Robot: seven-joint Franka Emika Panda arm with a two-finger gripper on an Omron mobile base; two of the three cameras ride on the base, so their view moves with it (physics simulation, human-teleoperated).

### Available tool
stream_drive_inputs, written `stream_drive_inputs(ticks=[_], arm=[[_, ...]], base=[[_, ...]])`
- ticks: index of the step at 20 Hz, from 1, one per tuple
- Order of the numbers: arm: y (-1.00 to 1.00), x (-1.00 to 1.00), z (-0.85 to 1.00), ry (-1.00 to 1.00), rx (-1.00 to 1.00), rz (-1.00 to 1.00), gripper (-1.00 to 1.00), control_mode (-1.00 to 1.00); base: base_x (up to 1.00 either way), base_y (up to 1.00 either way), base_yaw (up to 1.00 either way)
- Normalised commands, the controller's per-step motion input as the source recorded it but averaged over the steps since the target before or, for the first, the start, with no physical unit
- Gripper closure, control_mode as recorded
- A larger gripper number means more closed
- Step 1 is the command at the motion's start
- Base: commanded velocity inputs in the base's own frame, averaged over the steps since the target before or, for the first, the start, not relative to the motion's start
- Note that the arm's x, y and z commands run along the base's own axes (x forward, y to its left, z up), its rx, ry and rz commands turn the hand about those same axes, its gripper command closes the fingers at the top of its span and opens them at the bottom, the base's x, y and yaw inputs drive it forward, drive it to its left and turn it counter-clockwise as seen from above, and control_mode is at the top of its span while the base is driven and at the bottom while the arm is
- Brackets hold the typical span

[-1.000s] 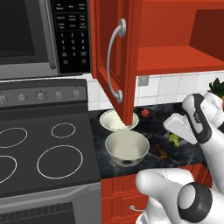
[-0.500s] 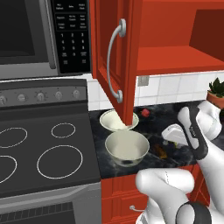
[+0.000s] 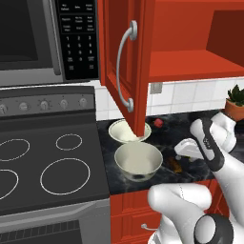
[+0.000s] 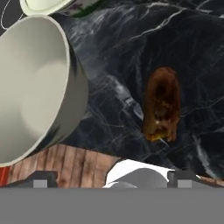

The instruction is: Pick both bowls and place them on the counter. Then place the broccoli in one bowl and place the sweet potato in the other bowl.

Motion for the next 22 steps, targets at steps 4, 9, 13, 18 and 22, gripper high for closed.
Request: stream_drive_inputs(ticks=[4, 9, 13, 18, 22], arm=[[-0.01, 0.44, -0.21, 0.0, -0.01, 0.02, -1.0, -1.0], [-0.09, 0.39, -0.27, 0.0, -0.01, 0.02, -1.0, -1.0], [-0.14, 0.3, -0.32, 0.03, -0.01, 0.04, -1.0, -1.0], [-0.03, 0.3, -0.34, 0.02, 0.0, 0.03, -1.0, -1.0], [0.0, 0.22, -0.28, 0.02, 0.0, 0.04, -1.0, -1.0]], base=[[0.0, 0.0, 0.0], [0.0, 0.0, 0.0], [0.0, 0.0, 0.0], [0.0, 0.0, 0.0], [0.0, 0.0, 0.0]])
